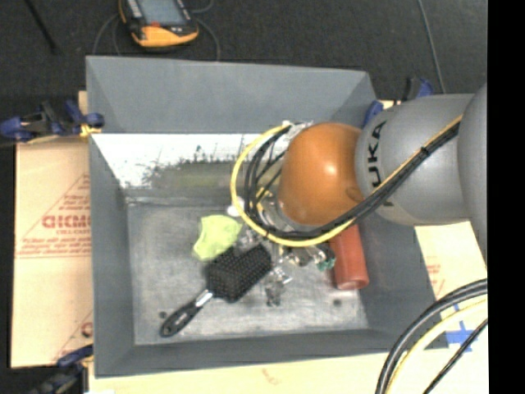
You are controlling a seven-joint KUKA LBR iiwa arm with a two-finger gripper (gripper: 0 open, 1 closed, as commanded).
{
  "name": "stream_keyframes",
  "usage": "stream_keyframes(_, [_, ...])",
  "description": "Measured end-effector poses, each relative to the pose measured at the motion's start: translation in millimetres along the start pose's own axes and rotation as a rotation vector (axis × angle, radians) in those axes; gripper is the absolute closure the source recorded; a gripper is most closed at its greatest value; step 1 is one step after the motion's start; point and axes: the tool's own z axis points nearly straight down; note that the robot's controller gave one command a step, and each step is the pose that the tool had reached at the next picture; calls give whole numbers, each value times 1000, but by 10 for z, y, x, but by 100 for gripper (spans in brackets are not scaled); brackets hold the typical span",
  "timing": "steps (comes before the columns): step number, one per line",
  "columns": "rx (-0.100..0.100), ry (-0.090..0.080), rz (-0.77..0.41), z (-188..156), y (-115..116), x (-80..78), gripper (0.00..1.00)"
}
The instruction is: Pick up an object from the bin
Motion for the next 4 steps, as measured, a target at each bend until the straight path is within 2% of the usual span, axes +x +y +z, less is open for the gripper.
stream_keyframes(1, [0, 0, 1, 0, 0, -1, 0])
stream_keyframes(2, [0, -3, 38, 185, -52, -20, 0])
stream_keyframes(3, [6, -42, 230, 356, 11, -8, 100])
stream_keyframes(4, [6, -42, 230, 356, 11, -8, 100])
